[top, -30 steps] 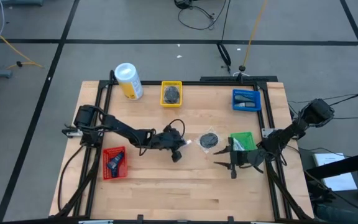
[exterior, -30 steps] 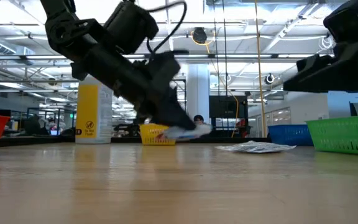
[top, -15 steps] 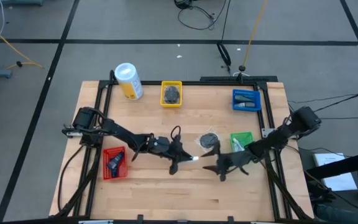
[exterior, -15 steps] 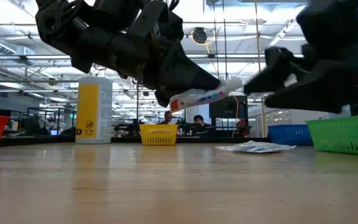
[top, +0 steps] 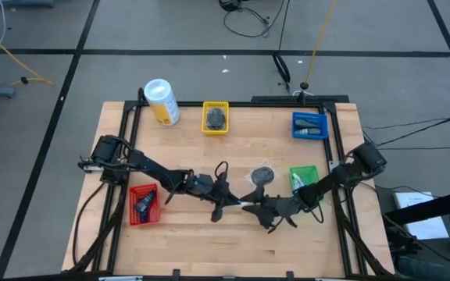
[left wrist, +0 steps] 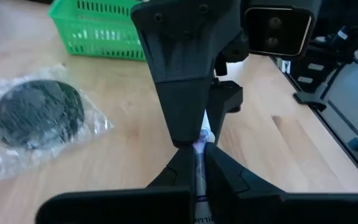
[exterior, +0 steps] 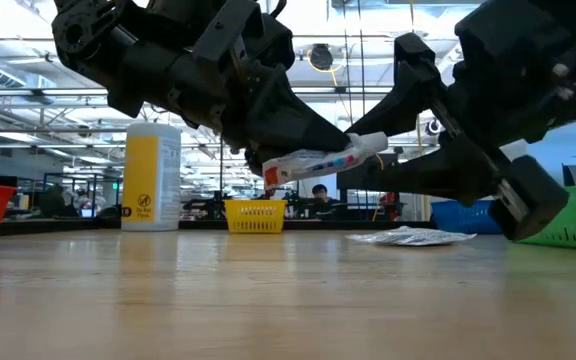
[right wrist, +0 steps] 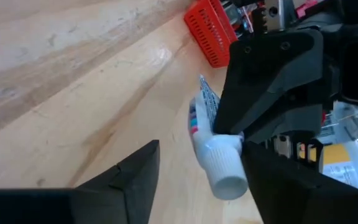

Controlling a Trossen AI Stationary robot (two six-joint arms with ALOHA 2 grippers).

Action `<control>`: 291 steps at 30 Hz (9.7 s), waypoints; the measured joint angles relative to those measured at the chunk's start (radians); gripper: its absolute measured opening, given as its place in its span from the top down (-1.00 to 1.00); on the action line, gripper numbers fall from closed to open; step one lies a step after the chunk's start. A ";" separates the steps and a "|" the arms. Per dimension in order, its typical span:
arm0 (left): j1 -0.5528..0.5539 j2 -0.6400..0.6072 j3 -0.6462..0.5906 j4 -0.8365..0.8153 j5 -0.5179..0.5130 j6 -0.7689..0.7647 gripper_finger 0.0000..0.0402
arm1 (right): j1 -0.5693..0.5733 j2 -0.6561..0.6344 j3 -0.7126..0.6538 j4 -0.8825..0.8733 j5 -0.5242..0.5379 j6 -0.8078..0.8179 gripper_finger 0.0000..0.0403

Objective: Pick & Place Travel size toiletries
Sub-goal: Put the toothpaste into the green bin, then put the hairbrush into the yellow bin, then return to Home Position

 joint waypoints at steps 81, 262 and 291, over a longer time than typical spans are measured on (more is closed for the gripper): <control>-0.070 -0.227 0.001 -0.435 -0.325 0.001 -0.28 | 0.166 -0.775 0.061 -2.058 -0.037 2.131 0.49; 0.661 -0.228 0.068 -0.539 -0.325 -0.134 0.70 | -0.300 -0.446 -0.398 0.205 -0.096 0.853 0.56; 0.576 -0.112 0.490 -1.121 -0.385 0.013 0.96 | -0.308 -0.446 -0.398 0.159 -0.101 0.867 0.56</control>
